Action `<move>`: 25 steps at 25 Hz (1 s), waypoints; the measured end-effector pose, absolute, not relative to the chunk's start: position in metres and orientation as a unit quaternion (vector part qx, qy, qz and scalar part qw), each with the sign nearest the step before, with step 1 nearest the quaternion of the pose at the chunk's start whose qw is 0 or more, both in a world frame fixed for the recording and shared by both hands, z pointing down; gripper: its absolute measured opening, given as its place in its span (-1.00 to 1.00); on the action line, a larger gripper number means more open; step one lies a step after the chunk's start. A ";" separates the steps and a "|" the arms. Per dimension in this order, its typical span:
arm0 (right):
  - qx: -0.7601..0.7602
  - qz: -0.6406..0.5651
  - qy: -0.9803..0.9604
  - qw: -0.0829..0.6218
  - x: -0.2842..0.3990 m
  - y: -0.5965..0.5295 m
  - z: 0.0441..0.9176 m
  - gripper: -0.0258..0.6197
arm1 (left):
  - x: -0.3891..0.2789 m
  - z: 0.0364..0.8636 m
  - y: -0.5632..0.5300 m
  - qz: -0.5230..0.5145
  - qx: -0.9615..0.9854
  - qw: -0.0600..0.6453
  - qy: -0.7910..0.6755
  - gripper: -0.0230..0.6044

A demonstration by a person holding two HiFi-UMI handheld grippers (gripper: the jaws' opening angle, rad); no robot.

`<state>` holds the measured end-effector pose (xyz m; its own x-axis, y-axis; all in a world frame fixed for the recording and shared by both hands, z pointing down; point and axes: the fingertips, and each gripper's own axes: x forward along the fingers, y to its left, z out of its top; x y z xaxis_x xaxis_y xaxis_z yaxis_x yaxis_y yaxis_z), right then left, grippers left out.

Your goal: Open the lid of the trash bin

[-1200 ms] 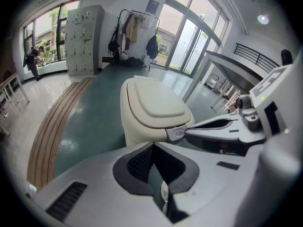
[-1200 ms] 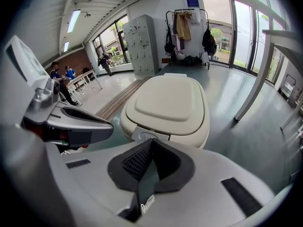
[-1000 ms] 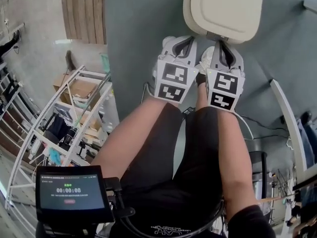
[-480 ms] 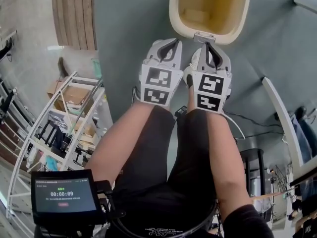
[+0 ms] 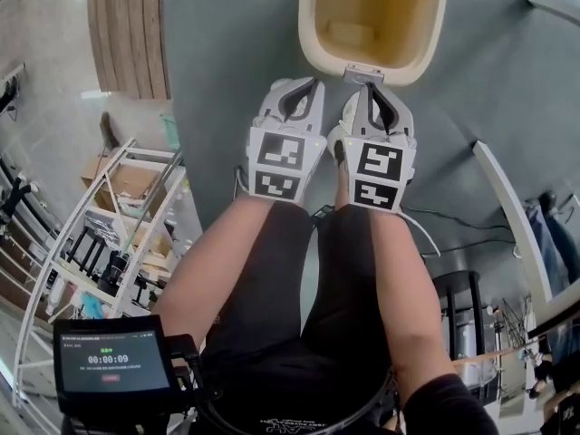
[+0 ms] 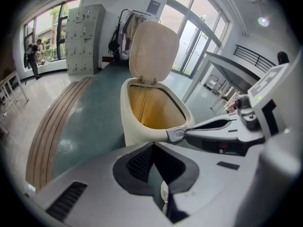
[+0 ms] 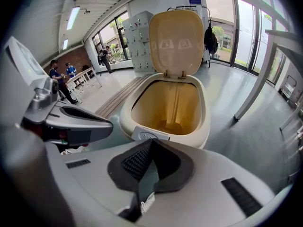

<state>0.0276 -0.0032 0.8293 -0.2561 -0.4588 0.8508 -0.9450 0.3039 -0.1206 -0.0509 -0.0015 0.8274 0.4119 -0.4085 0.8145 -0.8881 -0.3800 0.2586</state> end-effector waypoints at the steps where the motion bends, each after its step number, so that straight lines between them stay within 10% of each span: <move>1: 0.491 0.332 -0.720 0.361 0.029 -0.005 0.829 -0.91 | -0.050 0.827 -0.003 0.336 0.762 0.354 -0.426 -0.93; 25: 0.508 0.336 -0.724 0.325 0.023 -0.021 0.767 -0.91 | -0.050 0.772 -0.026 0.312 0.777 0.333 -0.433 -0.93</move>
<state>0.0234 -0.0209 0.7669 -0.2732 -0.5172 0.8110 -0.9533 0.2584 -0.1564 -0.0496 -0.0259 0.7722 0.4292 -0.4652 0.7742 -0.8816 -0.4020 0.2472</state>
